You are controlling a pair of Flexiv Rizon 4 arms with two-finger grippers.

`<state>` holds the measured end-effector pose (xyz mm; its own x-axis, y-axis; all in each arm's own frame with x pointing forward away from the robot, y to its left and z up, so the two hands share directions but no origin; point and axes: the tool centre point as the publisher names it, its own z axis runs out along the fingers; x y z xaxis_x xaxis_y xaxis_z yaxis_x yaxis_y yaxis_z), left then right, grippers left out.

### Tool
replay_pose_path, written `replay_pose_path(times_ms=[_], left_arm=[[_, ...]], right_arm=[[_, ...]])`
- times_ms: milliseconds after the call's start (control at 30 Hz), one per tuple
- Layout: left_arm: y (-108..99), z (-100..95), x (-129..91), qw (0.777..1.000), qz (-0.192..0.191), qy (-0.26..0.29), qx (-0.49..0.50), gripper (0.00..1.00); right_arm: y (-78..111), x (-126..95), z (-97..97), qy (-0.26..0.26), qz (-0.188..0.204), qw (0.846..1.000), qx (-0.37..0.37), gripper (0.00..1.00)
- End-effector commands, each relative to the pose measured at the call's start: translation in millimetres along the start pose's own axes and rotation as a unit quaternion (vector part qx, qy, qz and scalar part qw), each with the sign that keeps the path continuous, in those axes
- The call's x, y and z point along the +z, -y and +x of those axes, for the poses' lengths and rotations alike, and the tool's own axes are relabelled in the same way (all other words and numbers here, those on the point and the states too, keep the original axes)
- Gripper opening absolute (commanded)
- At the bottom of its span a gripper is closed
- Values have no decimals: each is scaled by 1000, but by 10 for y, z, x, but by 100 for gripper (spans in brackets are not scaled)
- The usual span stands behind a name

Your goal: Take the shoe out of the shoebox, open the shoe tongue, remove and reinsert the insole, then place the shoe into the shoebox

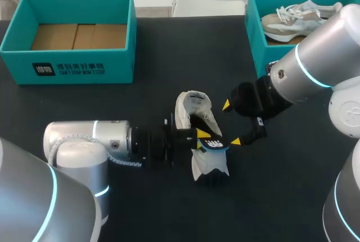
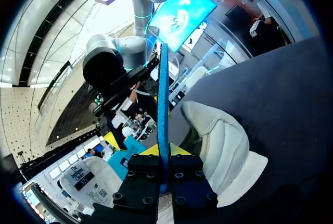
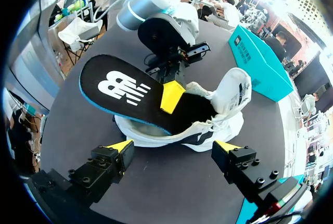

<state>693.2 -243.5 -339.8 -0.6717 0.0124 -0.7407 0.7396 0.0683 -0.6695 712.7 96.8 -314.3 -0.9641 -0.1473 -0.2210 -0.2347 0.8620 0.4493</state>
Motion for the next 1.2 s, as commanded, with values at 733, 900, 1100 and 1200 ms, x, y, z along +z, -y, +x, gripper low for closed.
replay_pose_path(times_ms=[733, 900, 1100, 1200], left_arm=[[404, 39, 27, 999, 44, -8, 13, 0], [302, 165, 109, 999, 38, -15, 26, 0], [119, 95, 126, 998, 28, -10, 60, 0], [3, 61, 82, 997, 15, -12, 74, 0]], right_arm=[[-7, 13, 10, 2, 1, 1000, 0, 100], [-7, 13, 10, 2, 1, 1000, 0, 100], [-7, 13, 10, 2, 1, 1000, 0, 100], [-7, 13, 10, 2, 1, 1000, 0, 100]])
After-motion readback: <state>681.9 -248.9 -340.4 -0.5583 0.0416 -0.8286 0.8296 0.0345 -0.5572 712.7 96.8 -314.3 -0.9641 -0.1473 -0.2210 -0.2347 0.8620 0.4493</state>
